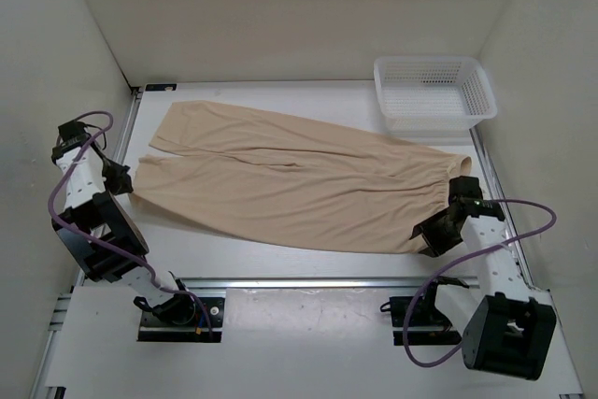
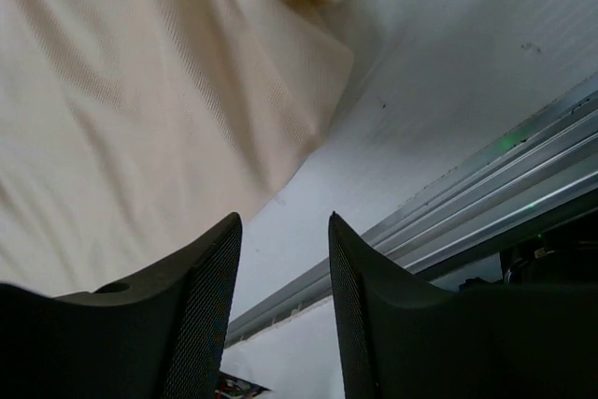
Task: Fold and stack the trousers
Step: Fold the trousers
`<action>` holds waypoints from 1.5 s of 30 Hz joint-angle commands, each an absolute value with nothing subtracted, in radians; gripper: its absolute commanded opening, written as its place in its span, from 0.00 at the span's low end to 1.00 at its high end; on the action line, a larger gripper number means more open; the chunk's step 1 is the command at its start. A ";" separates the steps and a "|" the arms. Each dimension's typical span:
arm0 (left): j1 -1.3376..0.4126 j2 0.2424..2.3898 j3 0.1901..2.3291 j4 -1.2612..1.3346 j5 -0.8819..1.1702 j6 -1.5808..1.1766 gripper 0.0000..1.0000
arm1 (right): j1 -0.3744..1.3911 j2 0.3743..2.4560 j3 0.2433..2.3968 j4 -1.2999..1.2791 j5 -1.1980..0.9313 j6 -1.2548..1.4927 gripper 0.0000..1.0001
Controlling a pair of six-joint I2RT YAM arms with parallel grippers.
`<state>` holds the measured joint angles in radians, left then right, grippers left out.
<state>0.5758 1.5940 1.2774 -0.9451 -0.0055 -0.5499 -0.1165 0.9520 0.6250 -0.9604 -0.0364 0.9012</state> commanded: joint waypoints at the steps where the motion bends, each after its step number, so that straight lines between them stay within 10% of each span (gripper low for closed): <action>1: 0.572 1.571 1.339 -0.945 0.006 -0.558 0.10 | -0.110 1.002 0.607 -0.876 0.015 0.956 0.48; 12: 0.572 1.606 1.359 -0.965 0.005 -0.549 0.10 | -0.110 1.183 0.581 -0.693 0.075 0.943 0.55; 25: 0.572 1.554 1.370 -0.997 -0.048 -0.549 0.10 | -0.110 1.157 0.587 -0.702 0.155 0.922 0.00; 45: 0.601 1.341 1.420 -1.094 -0.112 -0.557 0.10 | -0.077 0.770 0.917 -1.127 0.278 0.838 0.00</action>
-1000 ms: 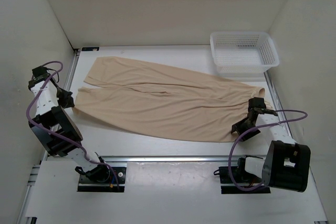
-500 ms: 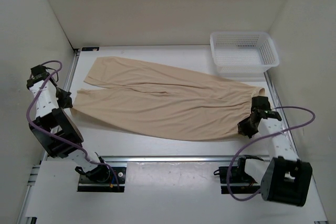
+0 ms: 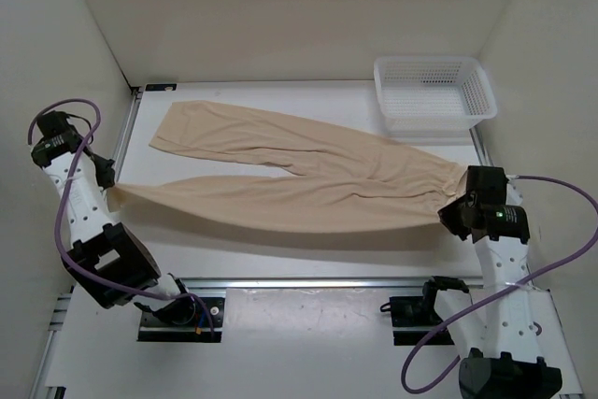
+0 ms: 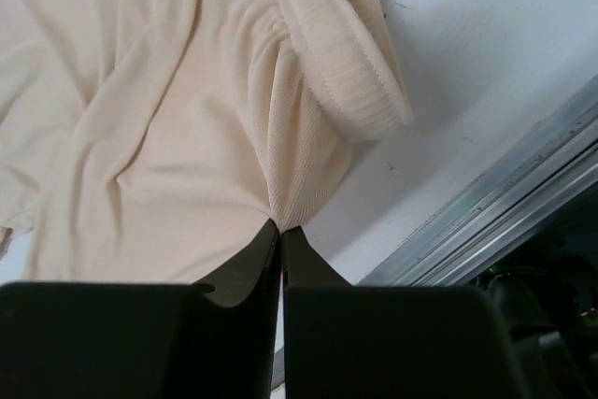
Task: Fold and stack the trousers
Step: Fold the trousers
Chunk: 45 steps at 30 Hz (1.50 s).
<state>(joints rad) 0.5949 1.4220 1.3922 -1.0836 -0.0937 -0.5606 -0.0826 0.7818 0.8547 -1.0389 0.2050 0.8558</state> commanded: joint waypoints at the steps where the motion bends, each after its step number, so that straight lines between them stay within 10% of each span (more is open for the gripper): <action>1: 0.601 1.341 1.431 -1.094 -0.112 -0.557 0.10 | -0.077 0.759 0.926 -1.137 0.288 0.838 0.00; 14: 0.545 1.503 1.610 -1.091 -0.071 -0.508 0.10 | -0.077 0.819 1.048 -1.149 0.445 0.856 0.00; 45: 0.207 2.423 2.682 -0.986 -0.035 -0.555 0.10 | -0.169 1.724 1.460 -0.836 0.606 0.798 0.03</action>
